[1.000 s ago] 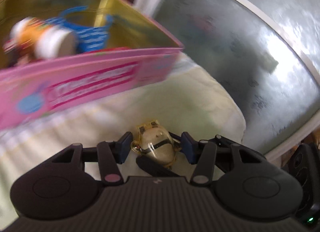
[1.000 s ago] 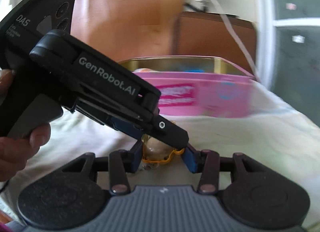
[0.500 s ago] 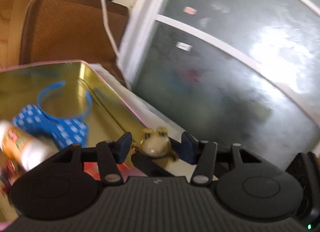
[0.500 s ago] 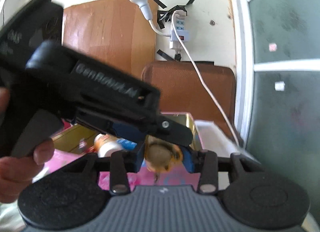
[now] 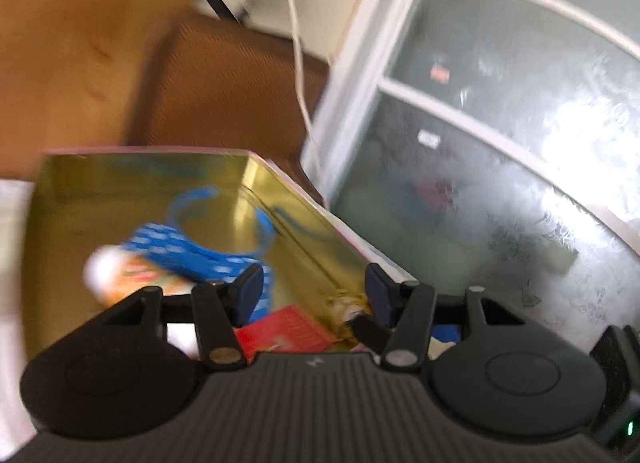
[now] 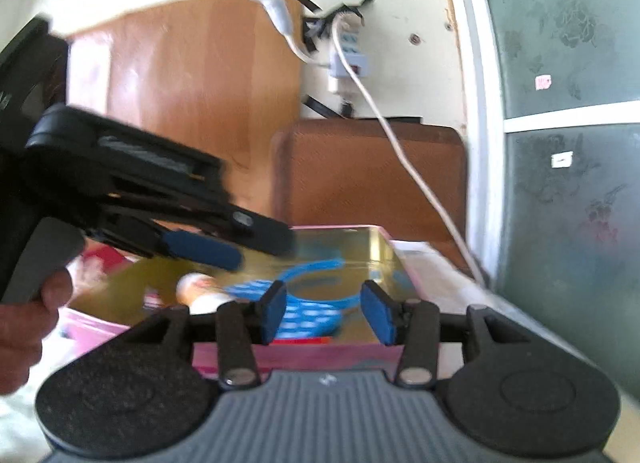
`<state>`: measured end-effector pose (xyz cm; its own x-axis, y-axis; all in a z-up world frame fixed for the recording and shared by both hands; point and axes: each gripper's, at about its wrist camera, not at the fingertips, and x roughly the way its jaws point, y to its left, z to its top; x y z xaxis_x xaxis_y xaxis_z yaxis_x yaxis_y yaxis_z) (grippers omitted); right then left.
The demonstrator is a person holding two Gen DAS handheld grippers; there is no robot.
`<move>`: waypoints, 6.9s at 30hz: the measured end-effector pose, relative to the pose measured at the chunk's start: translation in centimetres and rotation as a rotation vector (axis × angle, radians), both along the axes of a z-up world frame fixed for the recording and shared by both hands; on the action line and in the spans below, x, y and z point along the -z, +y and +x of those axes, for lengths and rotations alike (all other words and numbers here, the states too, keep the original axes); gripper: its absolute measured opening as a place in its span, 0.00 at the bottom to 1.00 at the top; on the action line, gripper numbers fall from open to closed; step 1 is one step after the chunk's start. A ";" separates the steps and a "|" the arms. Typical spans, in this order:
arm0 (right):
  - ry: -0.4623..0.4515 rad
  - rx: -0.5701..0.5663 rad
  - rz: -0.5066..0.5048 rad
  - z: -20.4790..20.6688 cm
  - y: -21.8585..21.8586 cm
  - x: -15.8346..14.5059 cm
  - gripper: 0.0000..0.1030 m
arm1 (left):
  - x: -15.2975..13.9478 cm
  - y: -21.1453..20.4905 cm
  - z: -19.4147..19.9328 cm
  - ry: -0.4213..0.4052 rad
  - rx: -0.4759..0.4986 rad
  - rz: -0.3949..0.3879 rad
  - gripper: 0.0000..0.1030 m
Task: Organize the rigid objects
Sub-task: 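Lift the gold ornament and carry it into the pink tin, then grasp the blue lighter with the right gripper, then carry the blue lighter over the pink tin and open the right gripper, then reach the right gripper to the white keychain clip, then grasp the white keychain clip with the right gripper and lift it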
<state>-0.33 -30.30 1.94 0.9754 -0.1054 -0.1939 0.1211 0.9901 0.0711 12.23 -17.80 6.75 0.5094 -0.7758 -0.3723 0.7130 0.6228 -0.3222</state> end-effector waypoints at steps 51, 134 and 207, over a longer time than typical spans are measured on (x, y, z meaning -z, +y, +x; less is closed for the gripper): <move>0.386 -0.106 -0.444 -2.2 12.4 5.0 0.21 | 6.4 20.0 -3.1 -0.013 -0.277 0.104 0.61; 0.021 -0.257 0.264 -0.2 4.6 0.8 0.45 | 2.2 11.1 -3.4 -0.027 -0.360 0.202 0.37; 0.296 -0.292 -0.221 -5.1 9.4 3.9 0.57 | 5.0 13.8 -4.6 0.063 -0.147 0.122 0.50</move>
<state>-5.42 -20.91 -1.91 0.8767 0.0950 -0.4716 -0.1811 0.9734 -0.1406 7.59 -4.03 1.74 0.5868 -0.6421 -0.4933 0.5924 0.7558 -0.2789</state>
